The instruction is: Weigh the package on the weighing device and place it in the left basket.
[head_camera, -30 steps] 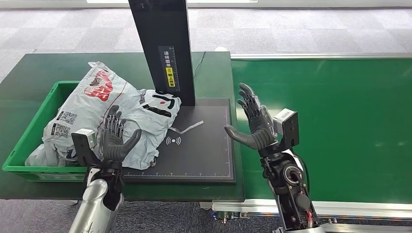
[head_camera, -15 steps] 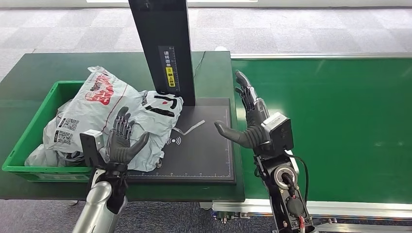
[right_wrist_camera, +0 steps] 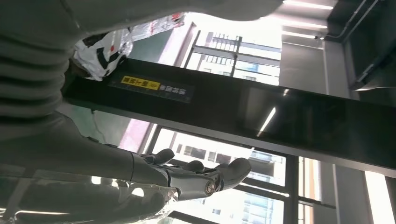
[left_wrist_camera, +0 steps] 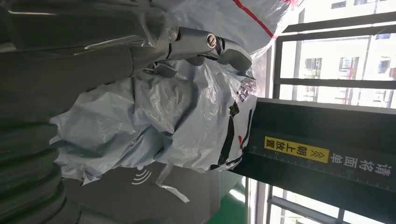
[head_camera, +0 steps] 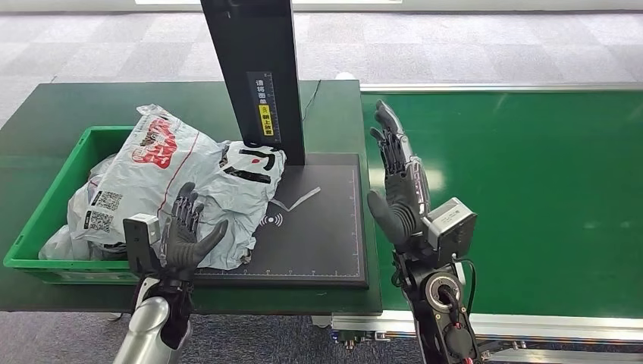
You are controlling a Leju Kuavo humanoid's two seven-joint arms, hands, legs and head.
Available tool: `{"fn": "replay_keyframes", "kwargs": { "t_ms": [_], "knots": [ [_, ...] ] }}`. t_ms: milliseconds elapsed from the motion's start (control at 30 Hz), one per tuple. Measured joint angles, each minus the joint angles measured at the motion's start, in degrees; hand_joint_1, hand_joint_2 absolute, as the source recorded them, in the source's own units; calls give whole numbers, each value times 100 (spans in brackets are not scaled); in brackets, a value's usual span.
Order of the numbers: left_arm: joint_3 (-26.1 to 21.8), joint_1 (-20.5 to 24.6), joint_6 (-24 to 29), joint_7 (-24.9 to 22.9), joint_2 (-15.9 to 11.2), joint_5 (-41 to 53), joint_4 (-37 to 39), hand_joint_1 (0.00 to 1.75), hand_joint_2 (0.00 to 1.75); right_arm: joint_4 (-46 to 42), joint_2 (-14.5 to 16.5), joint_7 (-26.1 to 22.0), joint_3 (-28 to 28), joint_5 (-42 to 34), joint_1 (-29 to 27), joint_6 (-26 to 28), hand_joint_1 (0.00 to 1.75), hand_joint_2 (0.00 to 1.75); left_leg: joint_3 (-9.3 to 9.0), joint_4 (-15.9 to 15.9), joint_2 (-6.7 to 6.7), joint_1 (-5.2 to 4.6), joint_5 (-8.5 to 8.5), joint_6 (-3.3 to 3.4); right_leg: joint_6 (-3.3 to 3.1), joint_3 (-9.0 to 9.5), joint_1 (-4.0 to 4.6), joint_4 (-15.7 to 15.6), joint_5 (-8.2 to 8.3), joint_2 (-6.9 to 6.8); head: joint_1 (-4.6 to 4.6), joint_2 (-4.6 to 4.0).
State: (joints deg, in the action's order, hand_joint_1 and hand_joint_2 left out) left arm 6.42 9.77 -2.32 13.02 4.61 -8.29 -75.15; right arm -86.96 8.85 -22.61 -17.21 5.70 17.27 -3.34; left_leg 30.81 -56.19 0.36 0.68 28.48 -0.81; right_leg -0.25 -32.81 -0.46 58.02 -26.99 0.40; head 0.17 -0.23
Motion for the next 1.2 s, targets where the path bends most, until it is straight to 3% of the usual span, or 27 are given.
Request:
{"fn": "replay_keyframes", "kwargs": {
  "t_ms": [200, 567, 767, 900, 1033, 1200],
  "knots": [
    [16, -70, 50, -21, -125, 3, -38, 0, 175, -284, 68, -303, 5, -374, -97, -183, 0, 0, 1, 0, 1, 0, 0, 0, 0, -2, 0, 0, 0, 0, -1, 0],
    [101, -55, 97, 28, -254, -61, -13, 0, 175, -414, 195, -373, -9, -819, -80, -661, 0, 0, 0, 0, 1, 0, -1, 0, 0, -2, 0, 0, 0, 0, 0, 0],
    [114, 76, 90, 25, -254, -64, 43, 0, 175, -462, 267, 200, -21, -876, 1, -647, 0, 0, 1, 0, 1, 0, 0, 0, 0, -2, 0, 0, 0, 0, 0, 0],
    [155, 97, 6, 21, -254, -48, 76, 0, 175, -282, 242, 420, 10, -923, -14, -289, 0, 0, 0, 0, -2, 0, -1, 0, 0, -2, 0, 0, 0, -2, -1, 0],
    [258, 63, -119, -3, -252, 46, 78, 0, 175, -77, 68, 222, 128, -830, -386, 145, 0, 175, 6, -1, -11, -1, 0, 0, 0, -4, -1, -1, -1, -14, 0, 0],
    [419, 26, -246, -6, -184, 175, 46, 0, 175, -86, -115, 482, 321, -798, -901, 322, 0, 175, 14, -1, -9, -2, 3, 1, 3, -10, -2, -4, -3, -15, -1, 1]
  ]
}}
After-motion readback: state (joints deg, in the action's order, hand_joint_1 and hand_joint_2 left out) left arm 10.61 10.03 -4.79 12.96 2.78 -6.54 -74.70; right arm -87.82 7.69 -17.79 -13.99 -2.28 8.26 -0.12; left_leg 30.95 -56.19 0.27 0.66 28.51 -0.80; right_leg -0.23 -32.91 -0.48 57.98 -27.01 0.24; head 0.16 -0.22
